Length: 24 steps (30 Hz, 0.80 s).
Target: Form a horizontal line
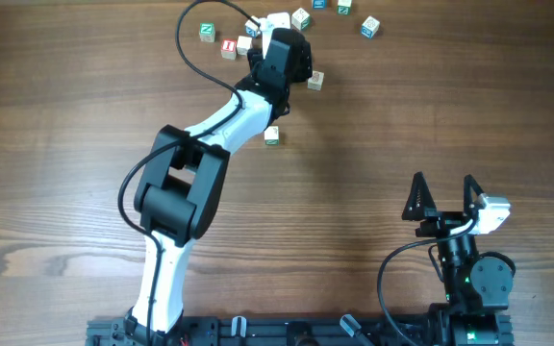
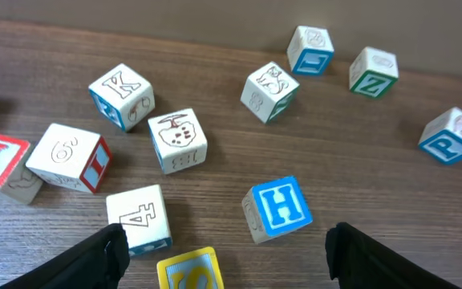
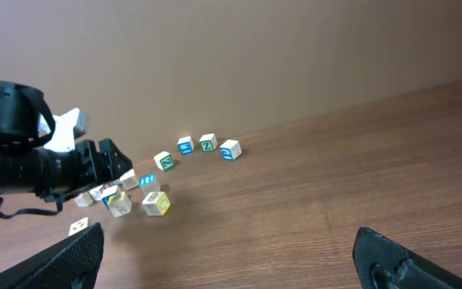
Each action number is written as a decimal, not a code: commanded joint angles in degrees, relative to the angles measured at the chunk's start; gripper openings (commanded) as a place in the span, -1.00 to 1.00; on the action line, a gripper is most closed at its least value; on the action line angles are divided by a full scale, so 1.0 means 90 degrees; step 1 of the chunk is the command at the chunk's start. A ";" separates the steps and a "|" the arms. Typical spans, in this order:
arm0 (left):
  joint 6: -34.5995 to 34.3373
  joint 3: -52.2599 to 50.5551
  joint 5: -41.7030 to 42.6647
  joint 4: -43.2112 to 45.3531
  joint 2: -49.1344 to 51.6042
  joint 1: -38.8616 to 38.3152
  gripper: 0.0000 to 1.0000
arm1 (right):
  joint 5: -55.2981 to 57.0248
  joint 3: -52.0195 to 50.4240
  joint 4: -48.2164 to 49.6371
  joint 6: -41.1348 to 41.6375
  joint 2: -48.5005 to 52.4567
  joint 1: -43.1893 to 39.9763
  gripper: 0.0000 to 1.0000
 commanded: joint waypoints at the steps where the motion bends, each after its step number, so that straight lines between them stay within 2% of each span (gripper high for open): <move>1: -0.0085 0.0100 0.0053 0.0083 0.0100 0.0015 0.60 | -0.0080 -0.0005 0.0012 -0.0107 -0.0046 -0.0029 0.99; 8: -0.0114 0.0100 0.0053 -0.0019 0.0345 0.0027 0.53 | -0.0080 -0.0005 0.0012 -0.0109 -0.0046 -0.0029 1.00; 24: -0.0136 0.0100 0.0056 0.0080 0.0656 0.0032 0.54 | -0.0080 -0.0005 0.0012 -0.0109 -0.0046 -0.0029 0.99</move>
